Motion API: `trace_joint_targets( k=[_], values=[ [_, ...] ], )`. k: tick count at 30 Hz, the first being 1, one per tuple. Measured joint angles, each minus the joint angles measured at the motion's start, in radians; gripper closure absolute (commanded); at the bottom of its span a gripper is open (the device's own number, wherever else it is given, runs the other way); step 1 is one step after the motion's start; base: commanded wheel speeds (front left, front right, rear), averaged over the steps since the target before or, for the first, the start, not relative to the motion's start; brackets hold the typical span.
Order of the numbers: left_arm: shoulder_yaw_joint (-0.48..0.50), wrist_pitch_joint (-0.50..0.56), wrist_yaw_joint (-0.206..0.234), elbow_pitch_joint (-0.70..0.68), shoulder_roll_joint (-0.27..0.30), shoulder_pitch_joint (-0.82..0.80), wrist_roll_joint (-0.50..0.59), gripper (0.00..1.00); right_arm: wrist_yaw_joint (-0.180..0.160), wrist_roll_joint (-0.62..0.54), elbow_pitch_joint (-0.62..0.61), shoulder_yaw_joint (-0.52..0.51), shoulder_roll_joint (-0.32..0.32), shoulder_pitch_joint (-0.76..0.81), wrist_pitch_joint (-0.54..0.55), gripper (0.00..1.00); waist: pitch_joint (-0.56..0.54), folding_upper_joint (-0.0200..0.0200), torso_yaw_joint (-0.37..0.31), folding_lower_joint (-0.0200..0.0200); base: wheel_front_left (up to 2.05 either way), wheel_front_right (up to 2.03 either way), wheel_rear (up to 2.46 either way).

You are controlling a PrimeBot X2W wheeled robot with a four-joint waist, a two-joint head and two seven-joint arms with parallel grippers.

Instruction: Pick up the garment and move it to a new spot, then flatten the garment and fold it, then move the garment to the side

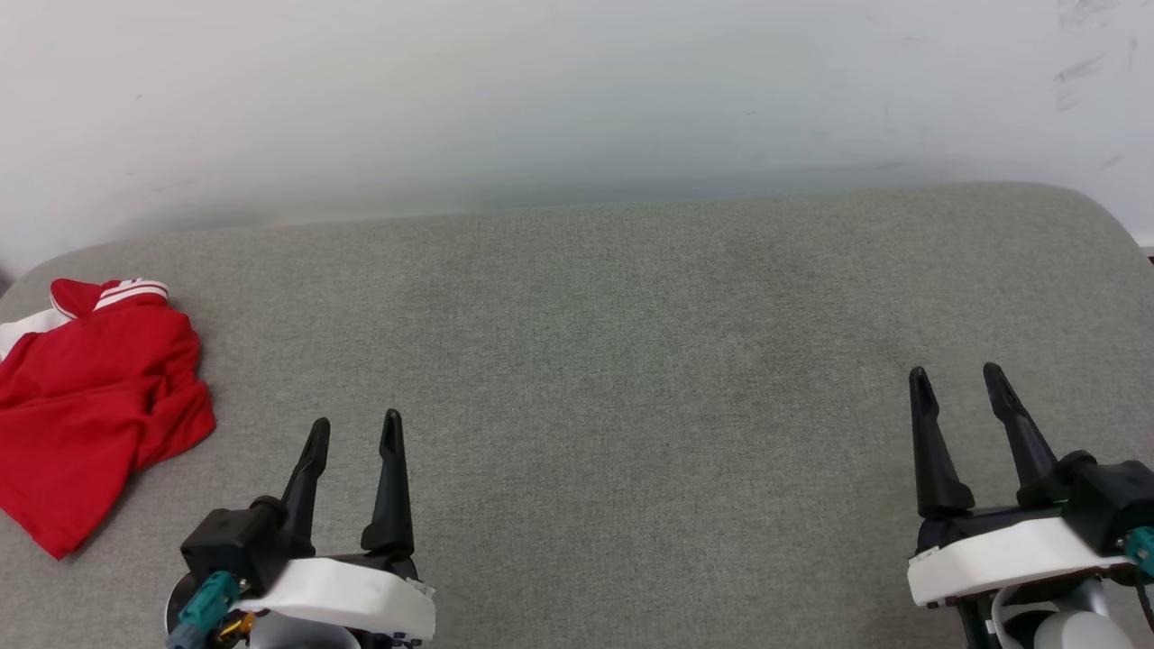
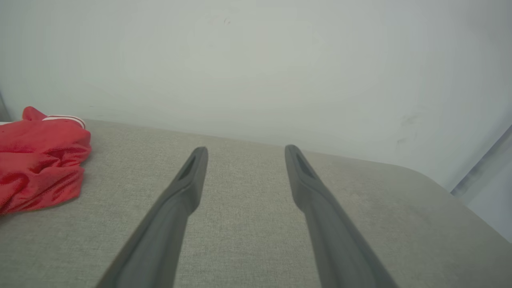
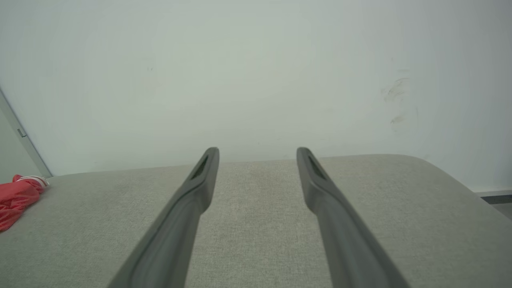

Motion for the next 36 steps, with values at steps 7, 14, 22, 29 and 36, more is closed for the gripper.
trace_joint_targets(
  k=[7,14,22,29,36],
  values=[
    [-0.061,-0.016,0.038,-0.008,0.04,0.0,0.072,0.0,0.0,-0.1,-0.001,0.013,0.0,0.0,-0.017,0.0,-0.001,0.0,-0.002,0.0,0.0,0.0,0.0],
    [-0.123,-0.036,0.093,-0.007,0.074,-0.002,0.135,0.0,0.0,-0.167,-0.02,0.031,0.0,0.0,-0.037,0.0,0.001,-0.0001,-0.004,0.0,0.0,0.0,0.0],
    [-0.028,-0.054,0.016,-0.016,0.015,0.02,0.102,0.0,0.0,-0.108,-0.015,0.03,0.0,0.013,-0.053,0.0,0.0,0.0,-0.005,-0.0001,0.0,0.0,0.0],
    [0.072,-0.067,-0.111,-0.005,-0.052,0.055,0.137,0.0,0.0,-0.052,0.026,0.027,0.0,0.021,-0.069,0.0,-0.002,0.0,-0.007,0.0,0.0,0.0,0.0],
    [0.107,-0.081,-0.181,0.032,-0.078,0.07,0.212,0.0,0.0,-0.059,0.05,0.035,0.0,0.021,-0.081,0.0,-0.002,0.0,-0.012,0.0,0.0,0.0,0.0]
  ],
)
